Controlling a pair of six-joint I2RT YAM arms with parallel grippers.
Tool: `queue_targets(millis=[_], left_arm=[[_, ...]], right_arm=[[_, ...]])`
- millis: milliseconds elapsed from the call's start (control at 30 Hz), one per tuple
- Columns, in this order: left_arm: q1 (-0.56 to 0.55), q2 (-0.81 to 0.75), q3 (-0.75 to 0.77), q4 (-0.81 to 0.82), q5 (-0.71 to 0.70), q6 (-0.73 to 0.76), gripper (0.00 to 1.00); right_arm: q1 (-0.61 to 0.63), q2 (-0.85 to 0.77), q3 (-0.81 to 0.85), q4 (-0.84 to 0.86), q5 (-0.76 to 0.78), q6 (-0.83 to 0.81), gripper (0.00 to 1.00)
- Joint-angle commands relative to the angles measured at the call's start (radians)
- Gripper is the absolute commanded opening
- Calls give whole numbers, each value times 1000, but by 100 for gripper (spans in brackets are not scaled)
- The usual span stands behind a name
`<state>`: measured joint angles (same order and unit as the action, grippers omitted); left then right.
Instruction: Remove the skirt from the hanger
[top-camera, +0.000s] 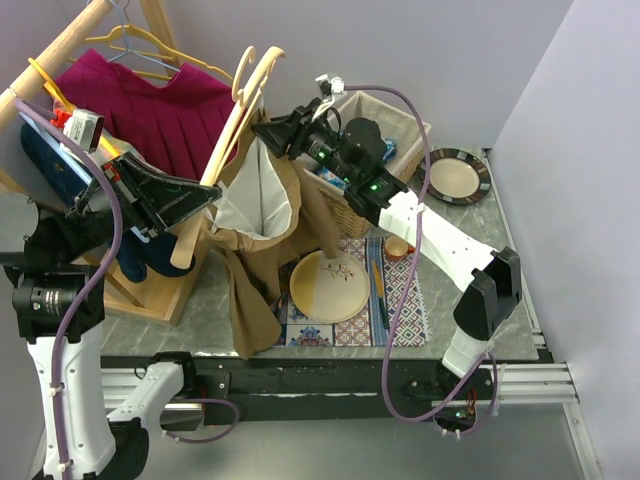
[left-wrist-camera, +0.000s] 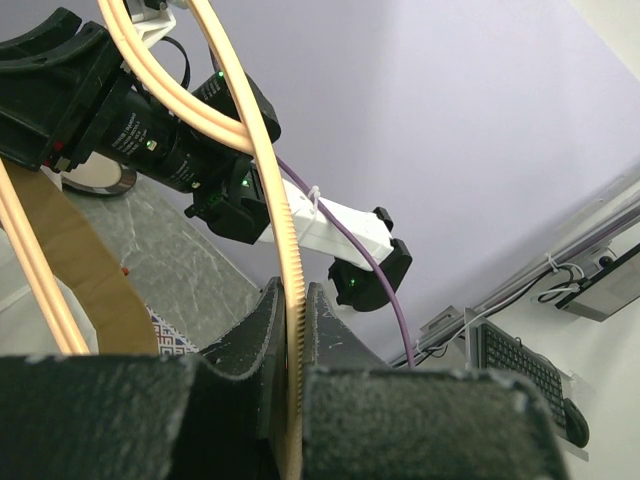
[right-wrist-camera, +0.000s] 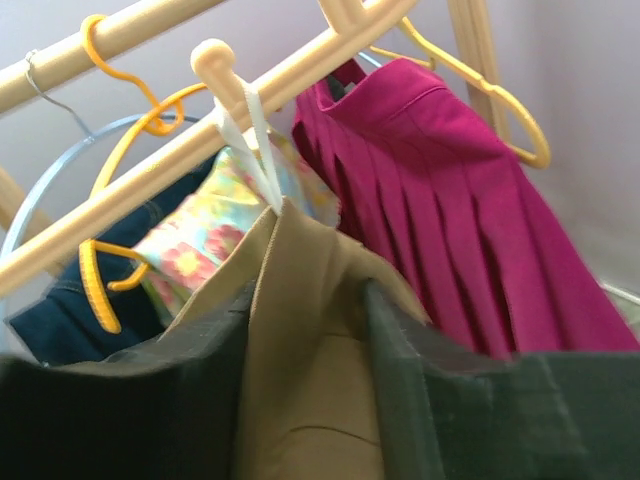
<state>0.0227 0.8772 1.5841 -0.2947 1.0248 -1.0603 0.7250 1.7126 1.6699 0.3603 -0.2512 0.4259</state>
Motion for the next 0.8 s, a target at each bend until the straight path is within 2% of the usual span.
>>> queue_targets(millis=[0,33,100,167,233,267,300,433,533,567,633,667,700,767], left_arm=[[-4,-26,27,157,-17,66,1],[-3,-27,25,155,-19,69,1],[-4,-35,22,154,-19,72,1],[-4,-43,14,149,-23,79,1],[-3,-49,11,149,-25,77,1],[-3,-49,11,150,-25,76,1],[-3,-49,10,155,-25,75,1],[-3,-50,19,143,-31,79,1],[-3,-50,22,132,-38,88,1],[-3,-50,24,128,-46,94,1],[-3,-49,27,111,-54,106,1],[-3,-49,27,100,-66,121,1],[-3,-49,28,89,-75,132,1],[-3,-44,36,36,-95,175,1]], right_arm=[[1,7,50,89,24,-3,40],[1,10,57,77,29,-4,40],[2,21,83,60,35,-15,33],[2,31,96,54,35,-13,32],[2,38,105,52,30,-10,38],[2,47,119,48,29,-7,51],[2,51,126,42,26,-6,54],[2,68,146,29,24,2,57],[4,76,151,25,21,7,48],[2,76,152,25,21,7,40],[2,73,151,26,20,5,32],[2,70,149,28,13,4,15],[4,67,149,29,10,1,4],[4,53,152,42,1,1,0]])
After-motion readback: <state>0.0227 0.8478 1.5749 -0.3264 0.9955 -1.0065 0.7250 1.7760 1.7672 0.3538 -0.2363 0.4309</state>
